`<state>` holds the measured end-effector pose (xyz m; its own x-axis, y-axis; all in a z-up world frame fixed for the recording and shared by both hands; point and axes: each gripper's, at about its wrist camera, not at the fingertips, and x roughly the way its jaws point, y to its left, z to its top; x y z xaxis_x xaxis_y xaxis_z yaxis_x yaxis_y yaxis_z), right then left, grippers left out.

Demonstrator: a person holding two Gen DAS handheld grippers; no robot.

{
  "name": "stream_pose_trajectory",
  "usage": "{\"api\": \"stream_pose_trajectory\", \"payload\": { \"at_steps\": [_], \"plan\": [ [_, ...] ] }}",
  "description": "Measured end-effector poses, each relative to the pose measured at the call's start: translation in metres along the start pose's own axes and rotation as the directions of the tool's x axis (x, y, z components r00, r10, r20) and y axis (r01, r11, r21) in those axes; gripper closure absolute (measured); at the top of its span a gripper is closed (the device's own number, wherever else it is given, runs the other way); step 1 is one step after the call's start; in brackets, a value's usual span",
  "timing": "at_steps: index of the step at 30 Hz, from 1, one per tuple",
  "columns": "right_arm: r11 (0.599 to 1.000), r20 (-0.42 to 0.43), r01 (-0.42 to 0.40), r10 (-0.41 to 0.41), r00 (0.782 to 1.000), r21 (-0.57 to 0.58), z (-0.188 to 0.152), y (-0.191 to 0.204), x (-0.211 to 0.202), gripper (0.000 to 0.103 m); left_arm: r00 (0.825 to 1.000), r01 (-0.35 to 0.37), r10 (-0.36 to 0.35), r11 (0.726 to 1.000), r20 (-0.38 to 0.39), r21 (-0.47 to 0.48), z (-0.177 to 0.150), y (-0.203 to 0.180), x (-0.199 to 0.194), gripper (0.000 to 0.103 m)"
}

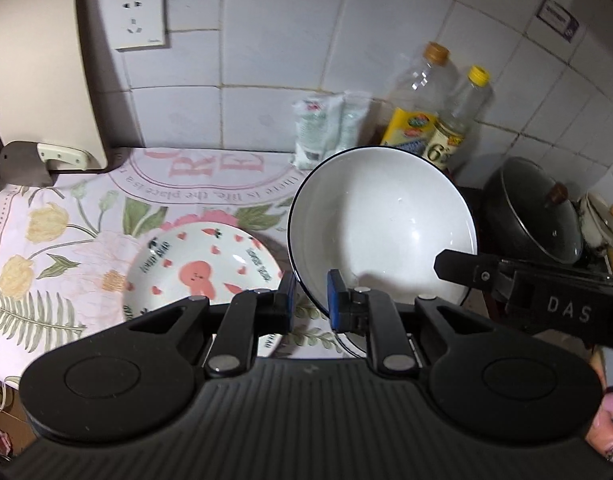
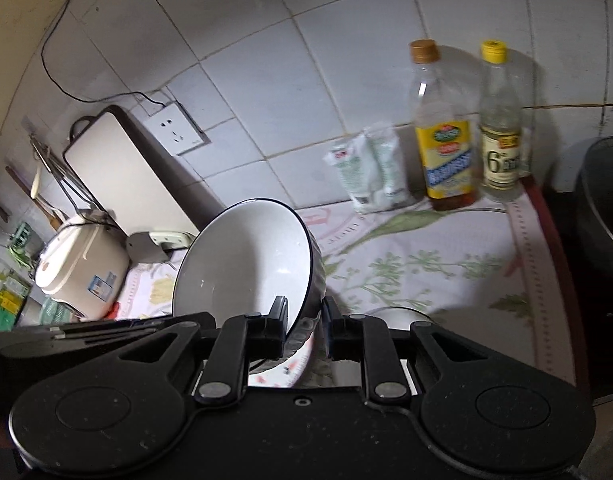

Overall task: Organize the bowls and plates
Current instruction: 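Carry the white bowl with both grippers over the two stacked bowls, then lower the bowl onto the stacked bowls and open both grippers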

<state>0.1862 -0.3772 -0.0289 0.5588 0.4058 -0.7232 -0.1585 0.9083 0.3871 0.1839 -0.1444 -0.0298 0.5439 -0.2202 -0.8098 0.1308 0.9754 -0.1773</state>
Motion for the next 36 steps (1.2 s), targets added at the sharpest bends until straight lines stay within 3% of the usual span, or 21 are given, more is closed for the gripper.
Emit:
{"api": "stream_pose_trajectory", "payload": {
  "at_steps": [6, 14, 17, 23, 36],
  "plan": [
    [0.999, 0.017, 0.032, -0.032, 0.999, 0.018, -0.016, -0.028, 0.0, 0.081, 0.998, -0.018, 0.02, 0.999, -0.052, 0.036, -0.009, -0.028, 0.029, 0.088],
    [0.996, -0.071, 0.065, -0.061, 0.996, 0.056, -0.033, -0.067, 0.031, 0.081, 0.987, -0.057, 0.065, 0.997, -0.146, 0.057, -0.021, -0.048, 0.076, 0.088],
    [0.993, -0.098, 0.093, -0.085, 0.992, 0.076, -0.038, -0.07, 0.041, 0.081, 0.98, -0.097, 0.114, 0.989, -0.161, 0.109, -0.025, -0.059, 0.086, 0.088],
    [0.991, -0.116, 0.101, -0.091, 0.989, 0.09, -0.039, -0.082, 0.051, 0.081, 0.976, -0.069, 0.081, 0.995, -0.2, 0.066, -0.025, -0.053, 0.102, 0.088],
    [0.992, -0.143, 0.127, -0.124, 0.982, 0.013, -0.046, -0.087, 0.069, 0.081, 0.965, -0.082, 0.098, 0.994, -0.244, 0.076, -0.033, -0.057, 0.124, 0.088]
  ]
}}
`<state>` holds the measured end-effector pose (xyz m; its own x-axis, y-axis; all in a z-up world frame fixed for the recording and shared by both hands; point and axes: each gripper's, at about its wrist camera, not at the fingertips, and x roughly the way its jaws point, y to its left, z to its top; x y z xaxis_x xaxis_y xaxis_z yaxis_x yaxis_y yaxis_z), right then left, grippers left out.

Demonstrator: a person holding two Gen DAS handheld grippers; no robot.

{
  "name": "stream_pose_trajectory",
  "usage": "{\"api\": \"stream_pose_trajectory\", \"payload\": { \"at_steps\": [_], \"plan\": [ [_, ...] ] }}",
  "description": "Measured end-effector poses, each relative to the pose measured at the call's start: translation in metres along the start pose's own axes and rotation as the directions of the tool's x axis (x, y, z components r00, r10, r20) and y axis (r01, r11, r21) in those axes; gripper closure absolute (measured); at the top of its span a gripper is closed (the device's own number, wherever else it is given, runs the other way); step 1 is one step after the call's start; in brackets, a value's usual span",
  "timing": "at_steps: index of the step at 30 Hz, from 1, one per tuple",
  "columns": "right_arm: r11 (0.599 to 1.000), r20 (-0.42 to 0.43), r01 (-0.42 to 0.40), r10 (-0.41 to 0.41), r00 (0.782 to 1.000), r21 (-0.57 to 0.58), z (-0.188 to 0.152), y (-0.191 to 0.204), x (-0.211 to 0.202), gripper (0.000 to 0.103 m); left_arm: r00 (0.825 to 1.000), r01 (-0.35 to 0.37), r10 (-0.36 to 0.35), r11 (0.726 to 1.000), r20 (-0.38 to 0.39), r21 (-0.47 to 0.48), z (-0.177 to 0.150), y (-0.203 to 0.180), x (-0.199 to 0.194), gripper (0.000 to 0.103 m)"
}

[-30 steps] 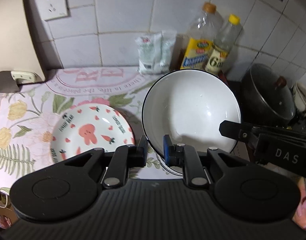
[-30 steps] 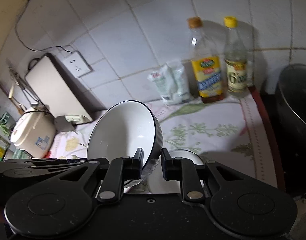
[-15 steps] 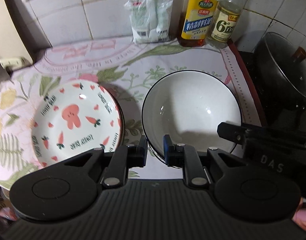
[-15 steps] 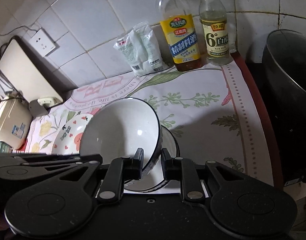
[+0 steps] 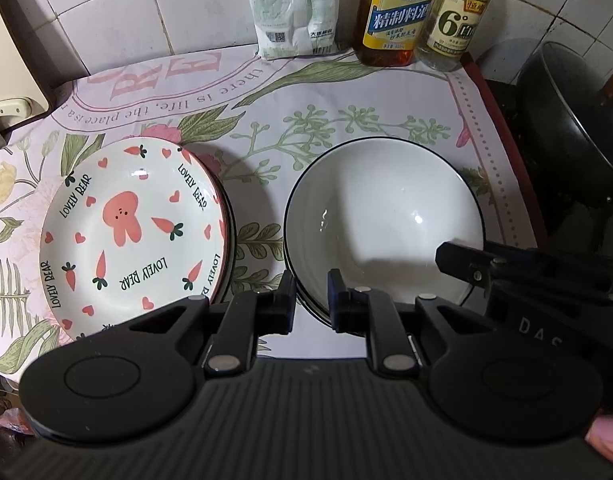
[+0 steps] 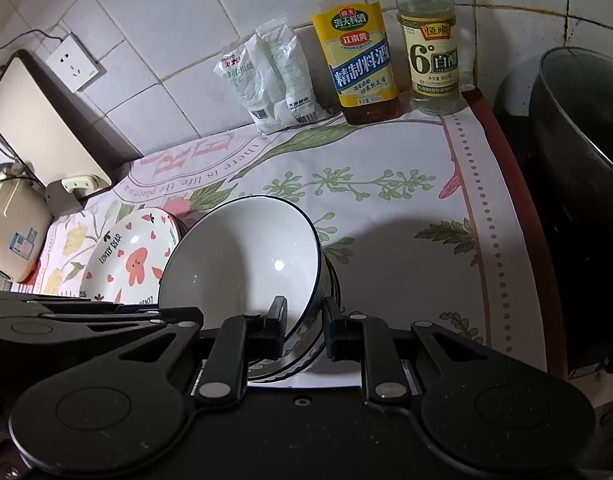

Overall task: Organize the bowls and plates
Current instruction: 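Lower the bowl onto the stacked bowls and open both grippers, then move both grippers to the three-bowl stack and grip its sides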

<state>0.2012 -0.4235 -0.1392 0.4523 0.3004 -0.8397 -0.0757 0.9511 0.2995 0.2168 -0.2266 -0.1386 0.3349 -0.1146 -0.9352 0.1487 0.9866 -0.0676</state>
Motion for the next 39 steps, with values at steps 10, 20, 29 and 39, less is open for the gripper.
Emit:
{"api": "stream_pose_trajectory", "payload": {
  "at_steps": [10, 20, 29, 39],
  "plan": [
    [0.996, -0.001, 0.001, -0.001, 1.0, -0.087, 0.002, 0.001, 0.006, 0.079, 0.999, 0.027, -0.027, 0.999, -0.018, -0.024, 0.002, 0.004, 0.001, 0.083],
    [0.983, 0.106, 0.012, 0.007, 0.994, -0.183, -0.011, 0.009, -0.016, 0.07, 0.991, 0.13, -0.129, 0.991, 0.023, -0.039, -0.004, 0.011, -0.027, 0.065],
    [0.977, 0.242, 0.064, -0.013, 0.97, -0.204, -0.042, 0.027, -0.068, 0.053, 0.981, 0.175, -0.174, 0.984, 0.082, -0.009, -0.026, 0.025, -0.072, 0.062],
    [0.967, 0.305, 0.106, -0.031, 0.952, -0.232, -0.088, 0.05, -0.117, 0.038, 0.971, 0.194, -0.196, 0.981, 0.137, 0.025, -0.065, 0.034, -0.108, 0.062]
  ]
}}
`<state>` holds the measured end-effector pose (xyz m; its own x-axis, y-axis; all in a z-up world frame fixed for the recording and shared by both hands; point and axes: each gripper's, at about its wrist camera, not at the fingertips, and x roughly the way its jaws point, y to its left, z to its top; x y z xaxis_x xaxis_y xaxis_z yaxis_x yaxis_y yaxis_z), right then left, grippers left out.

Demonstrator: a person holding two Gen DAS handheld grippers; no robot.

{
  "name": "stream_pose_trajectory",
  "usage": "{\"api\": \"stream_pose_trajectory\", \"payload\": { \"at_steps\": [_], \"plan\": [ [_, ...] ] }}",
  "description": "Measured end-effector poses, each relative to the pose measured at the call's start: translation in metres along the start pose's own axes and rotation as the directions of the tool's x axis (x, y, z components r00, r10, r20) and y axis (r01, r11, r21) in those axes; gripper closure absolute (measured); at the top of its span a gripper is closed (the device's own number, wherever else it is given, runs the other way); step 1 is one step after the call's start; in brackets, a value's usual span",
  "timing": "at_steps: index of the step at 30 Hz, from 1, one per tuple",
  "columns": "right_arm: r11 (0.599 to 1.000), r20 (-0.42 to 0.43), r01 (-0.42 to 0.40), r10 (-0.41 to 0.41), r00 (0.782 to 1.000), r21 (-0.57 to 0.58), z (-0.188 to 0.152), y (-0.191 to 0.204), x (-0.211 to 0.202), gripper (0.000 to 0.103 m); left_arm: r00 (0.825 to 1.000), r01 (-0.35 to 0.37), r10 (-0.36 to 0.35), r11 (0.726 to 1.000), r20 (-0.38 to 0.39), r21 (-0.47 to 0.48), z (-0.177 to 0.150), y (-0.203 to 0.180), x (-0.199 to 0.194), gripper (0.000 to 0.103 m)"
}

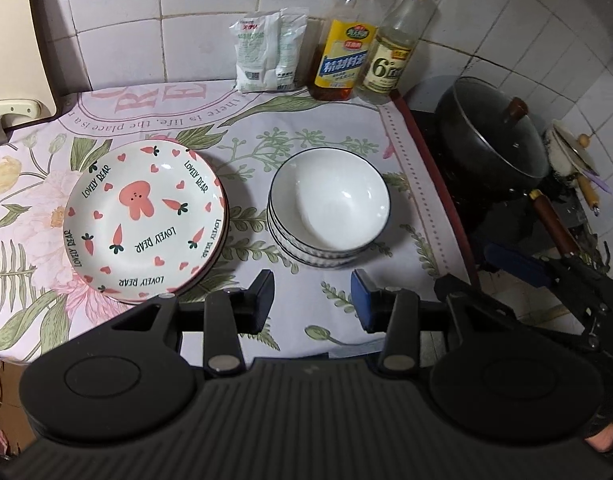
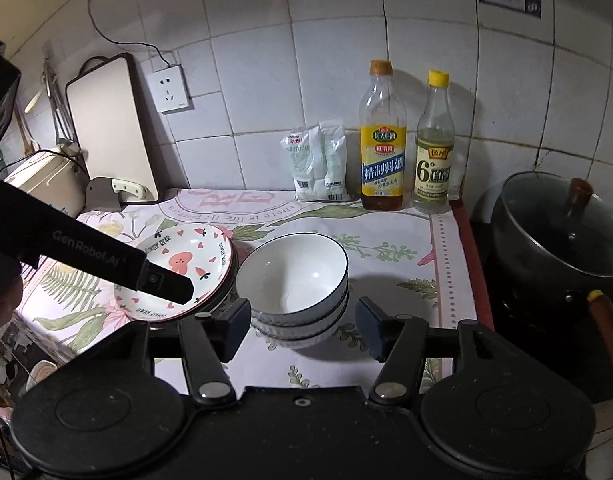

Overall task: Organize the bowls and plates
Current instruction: 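Move both grippers to the three-bowl stack and grip its sides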

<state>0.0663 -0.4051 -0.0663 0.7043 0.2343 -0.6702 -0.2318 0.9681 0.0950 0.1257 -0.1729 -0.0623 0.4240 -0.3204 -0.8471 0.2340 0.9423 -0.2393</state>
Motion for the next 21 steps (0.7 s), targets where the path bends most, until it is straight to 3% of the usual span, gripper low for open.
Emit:
{"api": "stream_pose_trajectory", "payload": {
  "at_steps": [4, 9, 13, 17, 21],
  "plan": [
    [1.0, 0.009, 0.013, -0.013, 1.0, -0.005, -0.007, 0.014, -0.018, 0.031, 0.995, -0.031, 0.033, 0.999, 0.093, -0.016, -0.015, 0.003, -0.016, 0.058],
    [0.999, 0.039, 0.018, -0.016, 0.999, -0.045, -0.015, 0.033, -0.036, 0.028, 0.99, -0.016, 0.019, 1.0, 0.14, -0.023, -0.03, 0.016, -0.029, 0.055],
    [0.998, 0.084, 0.04, -0.037, 0.996, -0.045, -0.027, 0.04, -0.044, 0.014, 0.98, -0.009, 0.023, 0.998, 0.197, -0.07, -0.043, 0.029, -0.038, 0.055],
    [0.989, 0.143, 0.136, -0.125, 0.982, -0.063, -0.042, 0.051, -0.046, 0.014, 0.972, 0.041, -0.018, 0.995, 0.236, -0.094, -0.055, 0.039, -0.045, 0.055],
    [0.993, 0.166, 0.12, -0.118, 0.979, -0.007, -0.05, 0.049, -0.042, 0.013, 0.959, 0.092, -0.068, 0.993, 0.274, -0.078, -0.063, 0.042, -0.042, 0.054]
  ]
}}
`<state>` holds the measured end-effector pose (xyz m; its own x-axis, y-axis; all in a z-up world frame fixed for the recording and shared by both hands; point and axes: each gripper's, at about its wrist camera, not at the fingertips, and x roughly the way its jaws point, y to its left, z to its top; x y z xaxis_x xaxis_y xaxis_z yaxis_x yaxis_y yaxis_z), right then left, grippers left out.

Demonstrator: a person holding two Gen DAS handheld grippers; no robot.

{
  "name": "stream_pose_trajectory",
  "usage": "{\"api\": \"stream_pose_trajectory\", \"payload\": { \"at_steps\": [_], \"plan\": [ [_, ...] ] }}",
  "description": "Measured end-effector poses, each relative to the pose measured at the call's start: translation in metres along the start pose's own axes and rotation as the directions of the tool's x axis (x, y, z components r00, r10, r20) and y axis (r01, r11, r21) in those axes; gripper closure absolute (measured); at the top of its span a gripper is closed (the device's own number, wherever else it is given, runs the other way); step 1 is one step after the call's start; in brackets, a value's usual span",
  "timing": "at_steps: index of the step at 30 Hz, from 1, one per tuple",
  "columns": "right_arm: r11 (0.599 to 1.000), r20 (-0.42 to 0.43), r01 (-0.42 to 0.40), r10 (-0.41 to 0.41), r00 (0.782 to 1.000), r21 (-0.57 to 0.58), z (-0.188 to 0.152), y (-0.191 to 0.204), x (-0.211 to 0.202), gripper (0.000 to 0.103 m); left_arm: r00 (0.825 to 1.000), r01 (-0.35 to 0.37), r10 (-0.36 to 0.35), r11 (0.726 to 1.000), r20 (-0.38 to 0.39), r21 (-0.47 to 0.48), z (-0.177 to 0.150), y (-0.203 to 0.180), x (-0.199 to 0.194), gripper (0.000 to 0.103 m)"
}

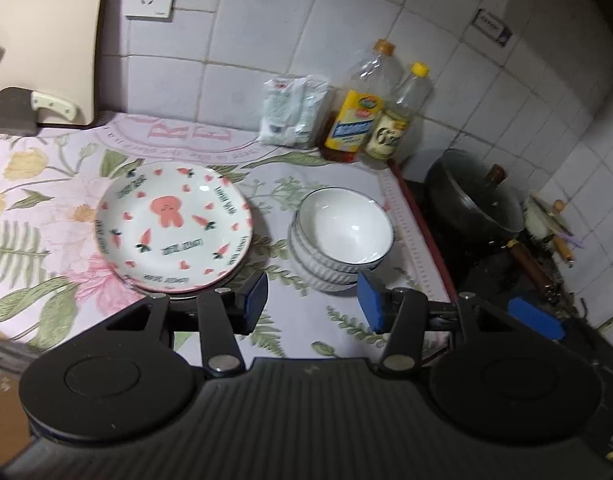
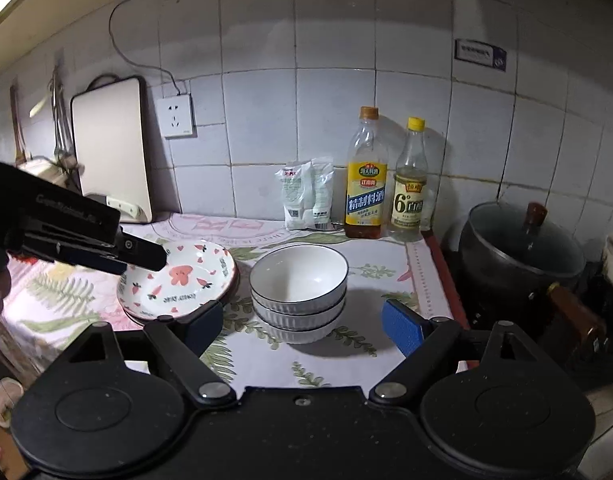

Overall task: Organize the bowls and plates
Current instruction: 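Move both grippers to the three-bowl stack and grip its sides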

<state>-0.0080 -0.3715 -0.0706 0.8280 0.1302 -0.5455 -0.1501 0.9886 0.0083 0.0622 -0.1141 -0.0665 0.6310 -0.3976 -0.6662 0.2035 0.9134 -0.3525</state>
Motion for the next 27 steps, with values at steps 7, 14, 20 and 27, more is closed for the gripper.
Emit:
{"api": "stream_pose_trajectory", "payload": {
  "at_steps": [7, 14, 20, 27],
  "plan": [
    [1.0, 0.015, 0.014, -0.013, 1.0, -0.024, -0.031, -0.002, 0.034, 0.01, 0.994, 0.095, -0.094, 0.995, 0.055, -0.03, -0.025, 0.008, 0.029, 0.051],
    [0.997, -0.029, -0.075, 0.075, 0.997, 0.024, -0.07, -0.01, 0.084, 0.01, 0.987, 0.155, -0.149, 0.979, 0.06, -0.132, -0.044, 0.028, 0.072, 0.039],
    [0.995, -0.057, -0.083, 0.086, 0.995, 0.058, -0.094, -0.008, 0.118, 0.009, 0.985, 0.171, -0.162, 0.97, 0.067, -0.172, -0.053, 0.039, 0.104, 0.037],
    [0.998, -0.021, -0.05, 0.05, 0.999, 0.029, -0.103, -0.005, 0.15, 0.009, 0.986, 0.163, -0.152, 0.973, 0.074, -0.162, -0.052, 0.038, 0.129, 0.032]
  ]
}}
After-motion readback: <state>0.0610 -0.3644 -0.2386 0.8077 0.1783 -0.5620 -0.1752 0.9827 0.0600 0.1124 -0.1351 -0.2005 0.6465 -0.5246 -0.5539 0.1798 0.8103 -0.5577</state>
